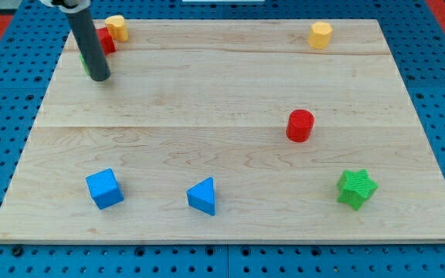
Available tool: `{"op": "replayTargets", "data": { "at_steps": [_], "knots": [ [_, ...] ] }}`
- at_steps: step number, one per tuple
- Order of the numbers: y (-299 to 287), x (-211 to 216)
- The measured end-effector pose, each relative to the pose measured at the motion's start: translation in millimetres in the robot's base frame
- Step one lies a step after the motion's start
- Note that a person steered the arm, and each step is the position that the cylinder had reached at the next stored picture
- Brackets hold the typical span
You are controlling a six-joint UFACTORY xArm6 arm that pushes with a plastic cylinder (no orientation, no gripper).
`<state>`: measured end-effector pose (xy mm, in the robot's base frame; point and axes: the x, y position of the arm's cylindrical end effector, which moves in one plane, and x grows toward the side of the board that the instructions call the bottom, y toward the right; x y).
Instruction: Move the red circle bottom to the green circle
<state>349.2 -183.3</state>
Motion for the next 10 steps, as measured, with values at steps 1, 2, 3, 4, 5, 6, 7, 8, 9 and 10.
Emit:
{"op": "replayTargets", "data": {
  "at_steps": [1,2,3,4,5,6,7,8,9,10],
  "knots": [
    [107.9,2.8],
    [213.8,3.3],
    [309.6,18.8],
    [357.3,70.5],
    [323.3,113.0],
    [265.7,112.6],
    [232.6,84.0],
    [223.8,73.2],
    [222.1,47.0],
    [195.5,30.1]
  ]
}}
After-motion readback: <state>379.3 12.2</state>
